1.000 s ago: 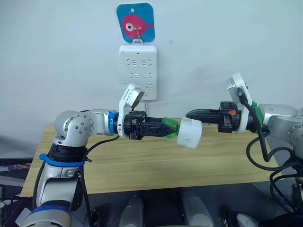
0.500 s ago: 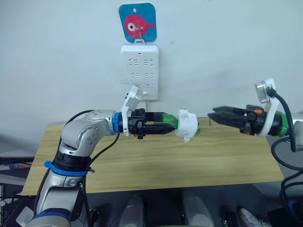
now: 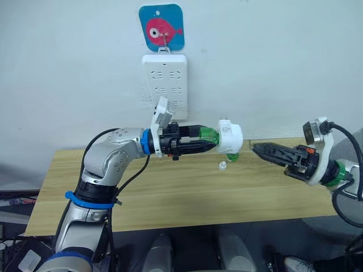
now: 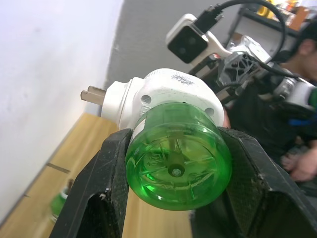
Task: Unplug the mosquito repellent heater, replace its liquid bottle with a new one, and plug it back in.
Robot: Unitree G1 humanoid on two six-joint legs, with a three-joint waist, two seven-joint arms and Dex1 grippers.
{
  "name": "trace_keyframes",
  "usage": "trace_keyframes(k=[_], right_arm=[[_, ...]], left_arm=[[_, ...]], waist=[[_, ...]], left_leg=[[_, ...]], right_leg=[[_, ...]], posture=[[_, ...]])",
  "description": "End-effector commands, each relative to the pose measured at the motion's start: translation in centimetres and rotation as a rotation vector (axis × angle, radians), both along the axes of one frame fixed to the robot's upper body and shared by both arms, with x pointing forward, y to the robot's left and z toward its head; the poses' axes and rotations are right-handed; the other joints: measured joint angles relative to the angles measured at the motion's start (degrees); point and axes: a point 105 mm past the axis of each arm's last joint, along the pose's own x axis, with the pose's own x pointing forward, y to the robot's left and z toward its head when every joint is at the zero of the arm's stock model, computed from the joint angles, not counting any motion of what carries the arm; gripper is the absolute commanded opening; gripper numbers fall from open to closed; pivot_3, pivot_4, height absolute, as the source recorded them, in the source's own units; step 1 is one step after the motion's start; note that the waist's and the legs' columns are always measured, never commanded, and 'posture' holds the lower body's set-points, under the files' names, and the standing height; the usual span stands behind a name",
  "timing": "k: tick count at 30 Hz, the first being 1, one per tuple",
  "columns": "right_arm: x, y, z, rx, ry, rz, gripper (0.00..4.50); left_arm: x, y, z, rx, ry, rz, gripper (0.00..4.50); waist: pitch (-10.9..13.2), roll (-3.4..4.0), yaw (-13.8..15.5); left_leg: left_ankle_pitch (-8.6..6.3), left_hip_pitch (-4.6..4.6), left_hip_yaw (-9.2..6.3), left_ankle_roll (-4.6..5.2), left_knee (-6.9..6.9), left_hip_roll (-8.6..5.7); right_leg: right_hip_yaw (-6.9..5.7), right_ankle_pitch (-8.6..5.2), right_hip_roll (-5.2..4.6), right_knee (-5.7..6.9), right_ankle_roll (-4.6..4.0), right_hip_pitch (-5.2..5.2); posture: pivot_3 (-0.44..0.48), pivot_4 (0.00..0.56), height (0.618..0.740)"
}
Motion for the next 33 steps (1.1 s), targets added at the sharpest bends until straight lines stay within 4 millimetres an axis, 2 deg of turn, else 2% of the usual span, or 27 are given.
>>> trace_keyframes(k=[1,7,19,33], right_arm=[[-0.1,1.0,1.4,0.043,-0.065,-0.085,4.5],[-0.2,2.7,1.8,0.1,-0.061,-0.202,4.5],[1.5,3.8,2.4,0.204,0.056,-0.409,4.5],[3.1,5.8,3.8,0.364,0.064,-0.483,4.5]], left_arm=[[0.2,-0.1,1.1,-0.047,-0.06,0.055,2.3],[0.9,-0.8,1.0,-0.094,-0.019,0.132,2.3],[1.6,-1.6,1.4,-0.164,-0.017,0.214,2.3],[1.1,-2.3,1.3,-0.199,-0.016,0.227,2.3]], waist=[[-0.01,0.02,-0.07],[-0.01,0.02,-0.15],[-0.02,0.04,-0.23],[-0.06,0.09,-0.28]], left_leg=[[0.0,0.0,0.0,0.0,0.0,0.0],[0.07,0.01,-0.05,-0.12,0.0,0.05],[0.09,0.03,-0.04,-0.16,-0.01,0.01],[0.1,0.04,-0.05,-0.18,-0.03,0.01]], right_leg=[[0.0,0.0,0.0,0.0,0.0,-0.01],[0.01,0.0,-0.01,0.01,0.0,-0.01],[0.01,0.0,0.01,0.02,0.0,-0.01],[0.01,0.0,0.02,0.05,0.0,-0.03]], posture=[[-0.139,0.203,0.74],[-0.14,0.205,0.74],[-0.141,0.2,0.74],[-0.136,0.194,0.74]])
